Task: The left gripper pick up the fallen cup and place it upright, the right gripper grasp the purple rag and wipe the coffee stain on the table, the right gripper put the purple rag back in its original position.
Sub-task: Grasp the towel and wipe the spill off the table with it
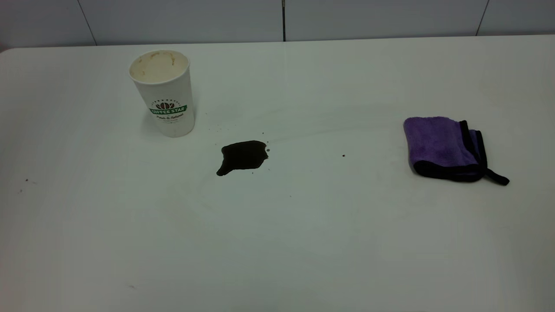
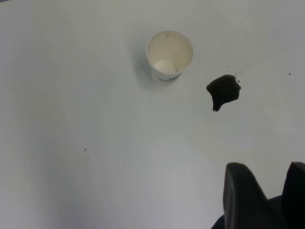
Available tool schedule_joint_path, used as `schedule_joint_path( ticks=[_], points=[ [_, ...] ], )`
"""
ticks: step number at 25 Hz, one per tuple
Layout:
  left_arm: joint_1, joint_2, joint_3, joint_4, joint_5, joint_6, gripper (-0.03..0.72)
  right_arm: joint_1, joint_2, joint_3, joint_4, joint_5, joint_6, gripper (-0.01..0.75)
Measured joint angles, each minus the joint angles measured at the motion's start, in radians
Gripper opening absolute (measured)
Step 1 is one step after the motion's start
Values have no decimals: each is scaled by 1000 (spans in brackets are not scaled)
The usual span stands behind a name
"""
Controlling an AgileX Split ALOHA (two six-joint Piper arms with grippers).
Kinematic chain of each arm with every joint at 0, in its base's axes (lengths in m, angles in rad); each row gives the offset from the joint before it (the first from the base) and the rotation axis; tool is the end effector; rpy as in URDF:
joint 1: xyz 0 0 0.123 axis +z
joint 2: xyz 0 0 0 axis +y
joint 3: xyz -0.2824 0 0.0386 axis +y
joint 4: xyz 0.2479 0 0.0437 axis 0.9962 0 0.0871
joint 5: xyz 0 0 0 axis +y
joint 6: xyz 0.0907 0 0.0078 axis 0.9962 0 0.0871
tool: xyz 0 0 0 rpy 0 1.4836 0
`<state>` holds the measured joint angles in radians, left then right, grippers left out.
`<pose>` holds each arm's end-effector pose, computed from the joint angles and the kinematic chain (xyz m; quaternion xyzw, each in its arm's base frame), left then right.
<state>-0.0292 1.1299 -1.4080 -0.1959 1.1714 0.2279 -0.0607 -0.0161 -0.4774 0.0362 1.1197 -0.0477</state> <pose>0.2026 -0.0223 0.4407 0.1167 0.9159 -0.0605 0.3792 -0.0071 0.0034 0.2662 0.0045 0.8697 -0.0087 0.4935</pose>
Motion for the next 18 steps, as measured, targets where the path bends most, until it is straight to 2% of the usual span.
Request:
schedule_joint_path(
  ticks=[10, 18],
  points=[
    [0, -429, 454, 26, 0, -55, 239, 0, 0, 0, 0, 0, 0, 586],
    [0, -783, 792, 144, -3, -124, 239, 0, 0, 0, 0, 0, 0, 586]
  ],
)
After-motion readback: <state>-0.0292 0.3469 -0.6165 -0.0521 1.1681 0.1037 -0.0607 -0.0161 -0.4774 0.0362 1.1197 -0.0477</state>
